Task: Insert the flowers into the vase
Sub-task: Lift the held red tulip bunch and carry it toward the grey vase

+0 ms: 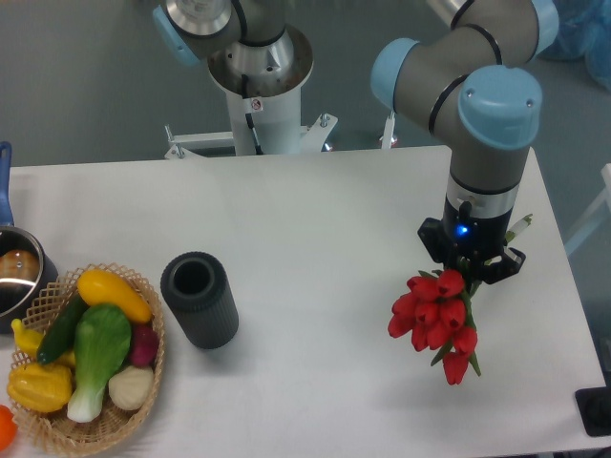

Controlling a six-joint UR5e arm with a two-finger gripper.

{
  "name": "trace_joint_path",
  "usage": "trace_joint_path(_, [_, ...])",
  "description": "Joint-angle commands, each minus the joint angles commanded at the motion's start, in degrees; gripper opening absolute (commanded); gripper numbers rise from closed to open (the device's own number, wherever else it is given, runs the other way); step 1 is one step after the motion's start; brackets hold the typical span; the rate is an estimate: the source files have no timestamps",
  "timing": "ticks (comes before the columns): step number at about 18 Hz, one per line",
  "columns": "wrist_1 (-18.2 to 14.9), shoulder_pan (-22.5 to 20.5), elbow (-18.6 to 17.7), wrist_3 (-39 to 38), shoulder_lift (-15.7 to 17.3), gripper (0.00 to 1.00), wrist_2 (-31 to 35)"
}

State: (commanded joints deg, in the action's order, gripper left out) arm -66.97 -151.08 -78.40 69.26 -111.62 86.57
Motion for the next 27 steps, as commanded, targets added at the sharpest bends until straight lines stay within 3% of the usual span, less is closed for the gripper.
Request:
trace_joint_path(4, [-1.8,0.5,0.0,-0.7,0.6,0.00,-2.1])
trace_joint_path(7, [-4.2,0.1,0.0,-0.6,3.2,0.00,-4.6])
trace_joint_path(11, [-3.5,-0.3,-0.2,-0.8,3.3,0.00,-10.4])
trace_joint_path(15, [1.7,-3.2,-2.5,-2.4,3.6,0.00,-20.8])
trace_joint_path(21, [3.9,-4.6,-2.9,-7.6,3.9,0.00,-31.8])
trace_joint_path(24, [4.2,-4.3,-2.9,-10.4,3.6,0.00,-33.2])
trace_joint_path(27, [7.5,-4.6,-4.3,-11.2,3.6,0.00,-40.7])
